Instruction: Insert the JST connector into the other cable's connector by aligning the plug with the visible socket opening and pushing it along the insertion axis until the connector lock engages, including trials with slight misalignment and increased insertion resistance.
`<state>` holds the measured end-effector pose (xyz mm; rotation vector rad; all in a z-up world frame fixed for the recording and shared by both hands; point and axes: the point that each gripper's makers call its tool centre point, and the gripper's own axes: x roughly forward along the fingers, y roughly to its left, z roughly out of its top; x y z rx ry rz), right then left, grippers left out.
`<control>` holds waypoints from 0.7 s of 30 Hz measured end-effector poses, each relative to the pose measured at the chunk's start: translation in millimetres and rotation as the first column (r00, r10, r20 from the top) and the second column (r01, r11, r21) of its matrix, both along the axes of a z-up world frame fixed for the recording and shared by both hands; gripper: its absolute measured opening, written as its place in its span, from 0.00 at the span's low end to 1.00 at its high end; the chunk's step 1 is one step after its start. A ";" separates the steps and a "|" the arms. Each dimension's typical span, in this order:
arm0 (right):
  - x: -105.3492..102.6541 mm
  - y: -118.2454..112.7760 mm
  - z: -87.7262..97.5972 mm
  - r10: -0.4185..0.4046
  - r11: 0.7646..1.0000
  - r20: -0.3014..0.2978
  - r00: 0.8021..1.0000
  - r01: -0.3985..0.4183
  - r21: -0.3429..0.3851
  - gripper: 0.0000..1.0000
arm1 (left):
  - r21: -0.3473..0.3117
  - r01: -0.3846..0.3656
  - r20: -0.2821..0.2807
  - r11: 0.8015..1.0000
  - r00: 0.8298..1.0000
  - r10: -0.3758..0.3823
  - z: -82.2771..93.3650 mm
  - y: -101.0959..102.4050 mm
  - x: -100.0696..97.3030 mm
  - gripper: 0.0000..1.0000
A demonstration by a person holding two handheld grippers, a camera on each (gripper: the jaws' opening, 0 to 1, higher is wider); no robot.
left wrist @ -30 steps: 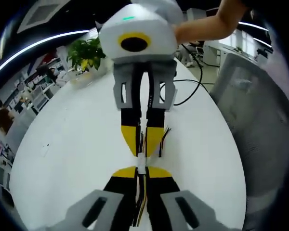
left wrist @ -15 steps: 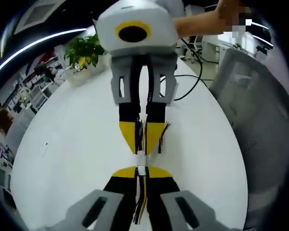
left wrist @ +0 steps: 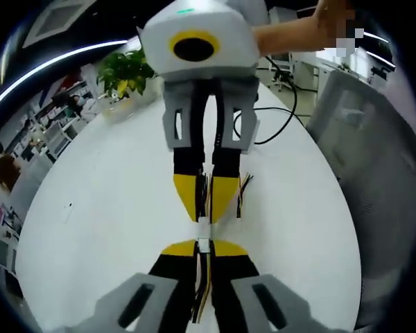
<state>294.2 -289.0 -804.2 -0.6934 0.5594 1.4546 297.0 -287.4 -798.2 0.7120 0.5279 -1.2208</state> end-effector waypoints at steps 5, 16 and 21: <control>5.8 1.1 -0.5 -0.016 1.000 0.002 1.000 0.016 0.007 0.03 | -0.007 -0.010 0.001 1.000 1.000 0.010 -0.4 0.6 4.8 0.00; 11.2 4.0 -8.7 -0.019 1.000 -0.011 1.000 0.019 0.005 0.03 | 0.002 -0.007 -0.017 1.000 1.000 0.007 -13.1 2.4 13.6 0.00; 12.3 4.4 -15.9 -0.027 1.000 -0.021 0.999 0.027 0.001 0.03 | 0.012 -0.005 -0.024 1.000 1.000 0.006 -21.9 3.7 15.6 0.00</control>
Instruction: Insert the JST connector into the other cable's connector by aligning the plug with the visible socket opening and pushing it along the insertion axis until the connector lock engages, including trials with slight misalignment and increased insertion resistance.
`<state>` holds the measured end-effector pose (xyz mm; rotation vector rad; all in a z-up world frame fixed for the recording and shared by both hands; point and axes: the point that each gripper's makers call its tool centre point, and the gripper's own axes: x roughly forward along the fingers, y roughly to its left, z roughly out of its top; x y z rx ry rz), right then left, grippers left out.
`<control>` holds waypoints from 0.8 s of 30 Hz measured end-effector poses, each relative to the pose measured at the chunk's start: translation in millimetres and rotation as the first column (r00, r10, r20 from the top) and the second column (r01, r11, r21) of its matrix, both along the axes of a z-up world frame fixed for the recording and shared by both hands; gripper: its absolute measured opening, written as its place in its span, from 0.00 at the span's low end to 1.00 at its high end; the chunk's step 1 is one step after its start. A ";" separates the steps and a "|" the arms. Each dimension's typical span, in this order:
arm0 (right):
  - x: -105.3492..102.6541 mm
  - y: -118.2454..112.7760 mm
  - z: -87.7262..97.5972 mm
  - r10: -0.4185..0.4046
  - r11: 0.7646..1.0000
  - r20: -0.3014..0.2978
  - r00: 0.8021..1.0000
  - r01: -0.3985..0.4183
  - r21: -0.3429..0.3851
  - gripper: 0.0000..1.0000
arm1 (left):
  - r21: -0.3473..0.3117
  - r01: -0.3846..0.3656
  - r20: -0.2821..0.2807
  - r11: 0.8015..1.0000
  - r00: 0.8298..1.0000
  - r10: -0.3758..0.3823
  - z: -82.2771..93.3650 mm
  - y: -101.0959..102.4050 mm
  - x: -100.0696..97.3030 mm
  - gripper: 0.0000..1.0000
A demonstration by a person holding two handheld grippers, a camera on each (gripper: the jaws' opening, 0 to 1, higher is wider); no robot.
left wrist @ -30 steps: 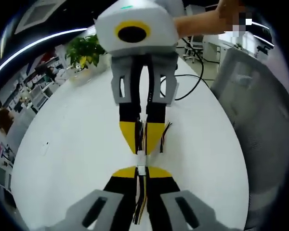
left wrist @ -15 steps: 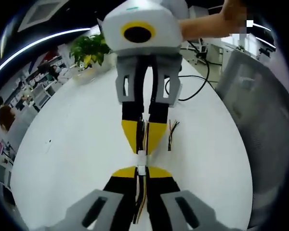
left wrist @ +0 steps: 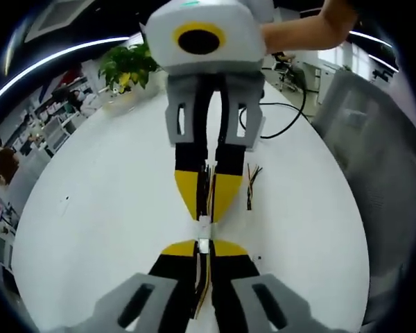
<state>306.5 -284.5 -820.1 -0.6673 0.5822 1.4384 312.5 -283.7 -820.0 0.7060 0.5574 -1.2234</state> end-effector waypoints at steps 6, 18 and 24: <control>-0.9 -0.3 -4.7 -0.002 1.000 -0.010 1.000 0.002 -0.007 0.04 | 0.010 0.009 -0.010 1.000 1.000 -0.009 -6.1 -0.3 -0.5 0.00; -3.2 0.0 -13.7 -0.009 1.000 -0.025 1.000 0.008 -0.018 0.04 | 0.020 0.002 -0.028 1.000 1.000 -0.002 -14.2 -1.1 -3.3 0.00; -6.4 1.1 -17.5 -0.012 1.000 -0.025 1.000 0.012 -0.023 0.04 | 0.027 0.005 -0.032 1.000 0.999 -0.004 -17.5 -0.8 -3.7 0.00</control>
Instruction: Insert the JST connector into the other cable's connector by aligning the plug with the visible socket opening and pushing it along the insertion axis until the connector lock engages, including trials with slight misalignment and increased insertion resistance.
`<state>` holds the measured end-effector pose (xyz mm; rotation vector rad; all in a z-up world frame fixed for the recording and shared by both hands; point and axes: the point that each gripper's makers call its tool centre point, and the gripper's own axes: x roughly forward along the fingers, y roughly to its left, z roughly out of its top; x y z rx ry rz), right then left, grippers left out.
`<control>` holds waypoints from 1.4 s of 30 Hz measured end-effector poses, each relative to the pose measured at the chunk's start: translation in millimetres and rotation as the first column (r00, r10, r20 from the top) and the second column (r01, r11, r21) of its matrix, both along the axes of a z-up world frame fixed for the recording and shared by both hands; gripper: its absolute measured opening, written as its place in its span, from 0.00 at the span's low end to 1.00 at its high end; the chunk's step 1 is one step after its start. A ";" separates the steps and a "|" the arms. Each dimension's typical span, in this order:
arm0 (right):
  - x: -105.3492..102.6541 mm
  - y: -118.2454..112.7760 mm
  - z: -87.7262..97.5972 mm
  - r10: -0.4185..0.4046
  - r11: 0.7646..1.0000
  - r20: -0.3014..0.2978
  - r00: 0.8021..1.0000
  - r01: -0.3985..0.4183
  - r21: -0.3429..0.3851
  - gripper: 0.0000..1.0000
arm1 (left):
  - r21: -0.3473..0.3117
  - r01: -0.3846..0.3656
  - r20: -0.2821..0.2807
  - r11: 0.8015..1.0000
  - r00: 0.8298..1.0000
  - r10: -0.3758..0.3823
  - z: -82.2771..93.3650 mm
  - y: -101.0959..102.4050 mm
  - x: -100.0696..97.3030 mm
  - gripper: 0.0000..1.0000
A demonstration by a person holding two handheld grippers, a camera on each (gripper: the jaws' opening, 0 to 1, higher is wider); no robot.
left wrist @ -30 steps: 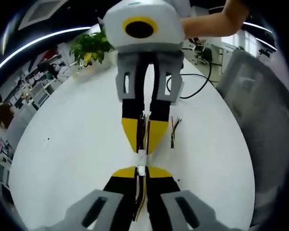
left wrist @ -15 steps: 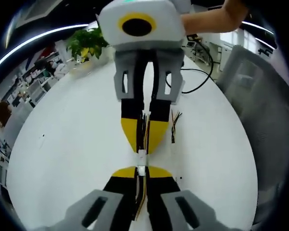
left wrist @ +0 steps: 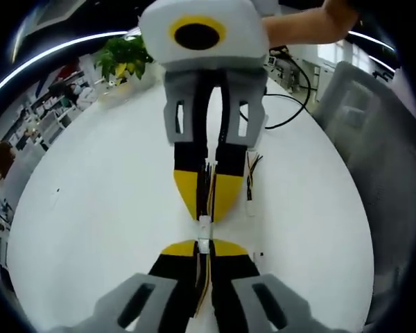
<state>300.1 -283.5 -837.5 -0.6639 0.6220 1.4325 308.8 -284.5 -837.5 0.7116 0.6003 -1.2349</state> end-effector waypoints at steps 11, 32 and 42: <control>-4.8 -2.0 -6.4 -0.012 1.000 -0.017 1.000 0.012 0.002 0.04 | 0.015 0.012 -0.009 1.000 1.000 -0.012 -7.1 -1.4 -3.8 0.00; -2.5 -3.8 -7.8 -0.032 0.999 -0.022 0.999 0.033 0.014 0.11 | 0.014 -0.005 0.013 1.000 1.000 0.004 -5.0 -1.2 -3.6 0.04; -1.0 -1.6 -2.9 -0.033 0.999 -0.009 0.999 0.033 0.030 0.15 | 0.026 -0.025 0.011 0.999 1.000 0.025 -5.3 4.2 -2.6 0.12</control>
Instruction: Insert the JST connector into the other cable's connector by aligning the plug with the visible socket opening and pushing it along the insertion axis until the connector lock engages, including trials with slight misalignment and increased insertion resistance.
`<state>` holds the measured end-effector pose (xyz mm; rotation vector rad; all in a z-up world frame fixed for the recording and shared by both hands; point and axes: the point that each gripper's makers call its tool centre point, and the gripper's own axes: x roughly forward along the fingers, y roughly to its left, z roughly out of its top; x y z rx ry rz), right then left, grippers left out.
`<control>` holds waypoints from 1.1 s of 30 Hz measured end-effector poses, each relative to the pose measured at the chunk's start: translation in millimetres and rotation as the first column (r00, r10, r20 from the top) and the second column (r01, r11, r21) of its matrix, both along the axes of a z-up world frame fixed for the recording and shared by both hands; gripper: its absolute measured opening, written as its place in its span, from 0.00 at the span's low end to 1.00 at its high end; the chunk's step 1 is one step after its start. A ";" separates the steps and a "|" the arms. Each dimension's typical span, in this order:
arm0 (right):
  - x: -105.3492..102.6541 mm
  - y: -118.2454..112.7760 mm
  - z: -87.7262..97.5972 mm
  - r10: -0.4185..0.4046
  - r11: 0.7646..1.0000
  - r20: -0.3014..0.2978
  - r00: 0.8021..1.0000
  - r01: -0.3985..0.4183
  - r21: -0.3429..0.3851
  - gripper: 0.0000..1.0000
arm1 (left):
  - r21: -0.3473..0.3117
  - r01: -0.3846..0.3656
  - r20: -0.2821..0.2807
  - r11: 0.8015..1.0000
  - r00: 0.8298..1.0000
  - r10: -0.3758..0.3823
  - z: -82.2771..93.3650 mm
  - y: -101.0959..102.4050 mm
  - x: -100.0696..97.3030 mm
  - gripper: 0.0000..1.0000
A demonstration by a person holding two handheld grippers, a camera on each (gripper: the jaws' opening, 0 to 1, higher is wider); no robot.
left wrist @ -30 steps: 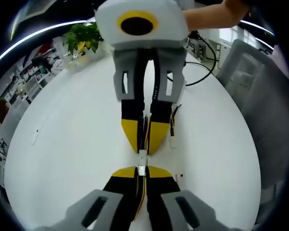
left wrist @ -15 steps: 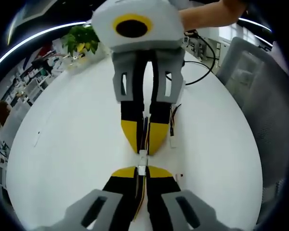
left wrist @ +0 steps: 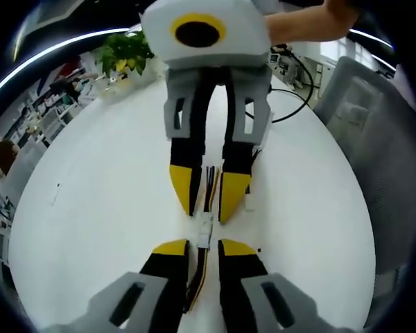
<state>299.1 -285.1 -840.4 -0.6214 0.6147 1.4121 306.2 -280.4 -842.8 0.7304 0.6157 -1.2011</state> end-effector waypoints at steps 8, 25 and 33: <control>-4.4 2.4 9.7 0.009 1.000 0.018 1.000 -0.010 0.021 0.18 | 0.016 -0.030 0.004 0.999 1.000 0.030 1.0 5.5 1.3 0.17; -8.8 4.7 26.2 0.012 0.999 0.041 0.999 -0.013 0.032 0.18 | -0.023 -0.085 0.018 0.996 0.996 0.085 21.8 8.6 -3.5 0.19; -13.9 2.2 31.0 0.023 0.999 0.049 0.999 -0.025 0.030 0.18 | -0.022 -0.084 0.027 0.996 0.996 0.085 24.8 8.2 -7.3 0.19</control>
